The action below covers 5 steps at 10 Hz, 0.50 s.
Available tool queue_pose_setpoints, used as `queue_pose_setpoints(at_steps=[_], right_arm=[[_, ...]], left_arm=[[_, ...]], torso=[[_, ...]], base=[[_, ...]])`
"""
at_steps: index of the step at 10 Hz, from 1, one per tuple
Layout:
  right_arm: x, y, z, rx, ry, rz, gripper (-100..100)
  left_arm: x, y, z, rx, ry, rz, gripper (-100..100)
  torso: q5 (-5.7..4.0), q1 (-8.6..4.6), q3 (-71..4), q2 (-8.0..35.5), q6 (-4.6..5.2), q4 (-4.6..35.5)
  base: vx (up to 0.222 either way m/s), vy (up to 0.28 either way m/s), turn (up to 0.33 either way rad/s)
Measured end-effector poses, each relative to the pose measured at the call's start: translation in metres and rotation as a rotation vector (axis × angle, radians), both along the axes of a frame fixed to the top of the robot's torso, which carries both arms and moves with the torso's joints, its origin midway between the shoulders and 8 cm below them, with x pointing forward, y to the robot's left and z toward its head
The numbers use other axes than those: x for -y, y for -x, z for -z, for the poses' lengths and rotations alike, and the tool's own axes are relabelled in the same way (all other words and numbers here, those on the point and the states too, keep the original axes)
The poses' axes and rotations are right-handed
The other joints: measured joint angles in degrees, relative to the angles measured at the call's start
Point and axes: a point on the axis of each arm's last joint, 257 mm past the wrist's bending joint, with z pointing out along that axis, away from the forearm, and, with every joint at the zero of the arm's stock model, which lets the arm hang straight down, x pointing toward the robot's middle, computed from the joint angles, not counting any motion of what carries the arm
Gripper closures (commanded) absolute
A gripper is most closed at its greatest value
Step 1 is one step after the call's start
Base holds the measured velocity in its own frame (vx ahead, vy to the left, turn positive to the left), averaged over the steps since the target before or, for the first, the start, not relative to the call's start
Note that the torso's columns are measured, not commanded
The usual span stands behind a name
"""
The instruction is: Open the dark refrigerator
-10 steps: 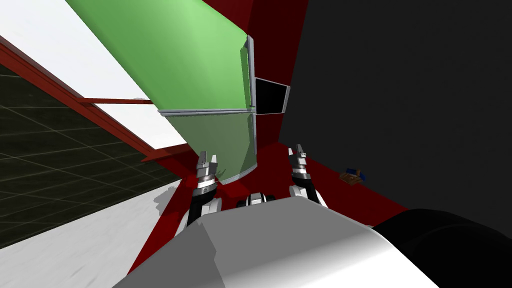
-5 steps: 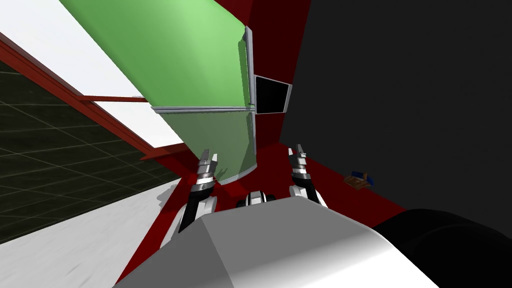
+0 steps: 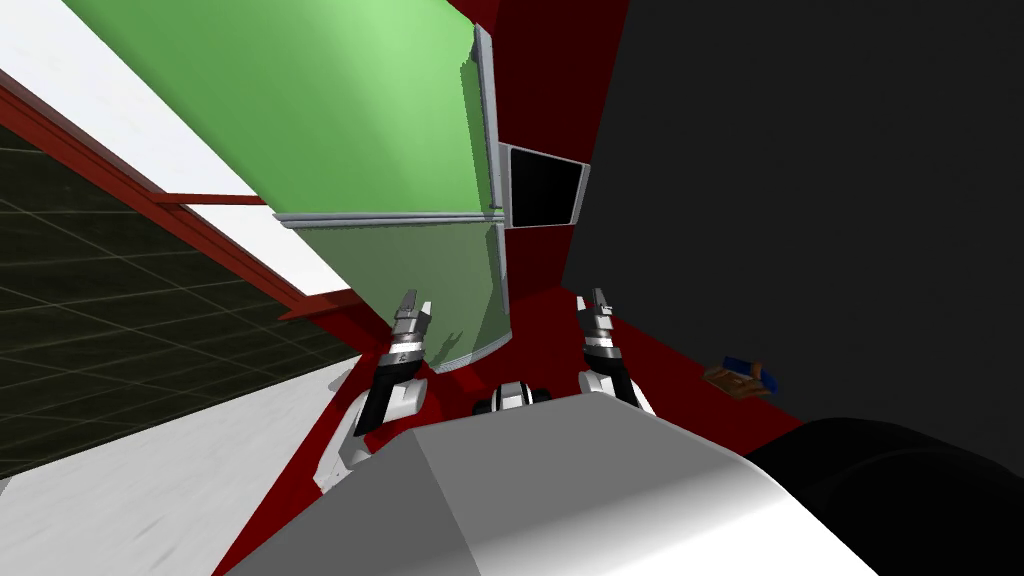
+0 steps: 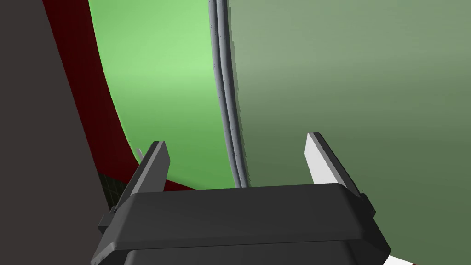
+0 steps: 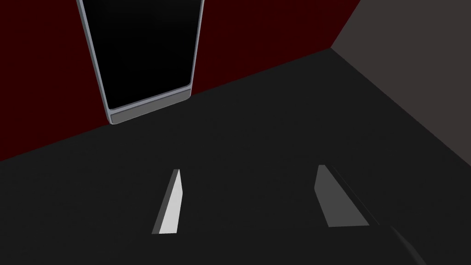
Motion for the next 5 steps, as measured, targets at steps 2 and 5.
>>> queue_pose_setpoints(at_steps=[2,5], right_arm=[[0.0,0.0,0.0,0.0,0.0,0.0,0],[0.0,0.0,0.0,0.0,0.0,0.0,0]], left_arm=[[-0.007,-0.01,-0.005,-0.013,0.006,-0.012,-100],[-0.022,-0.027,-0.013,-0.027,0.023,-0.032,-100]], torso=[[0.01,0.03,0.1,0.2,-0.01,0.0],[-0.06,-0.2,0.0,0.0,-0.01,0.0]], base=[[0.066,-0.092,0.057],[0.055,-0.097,0.055]])
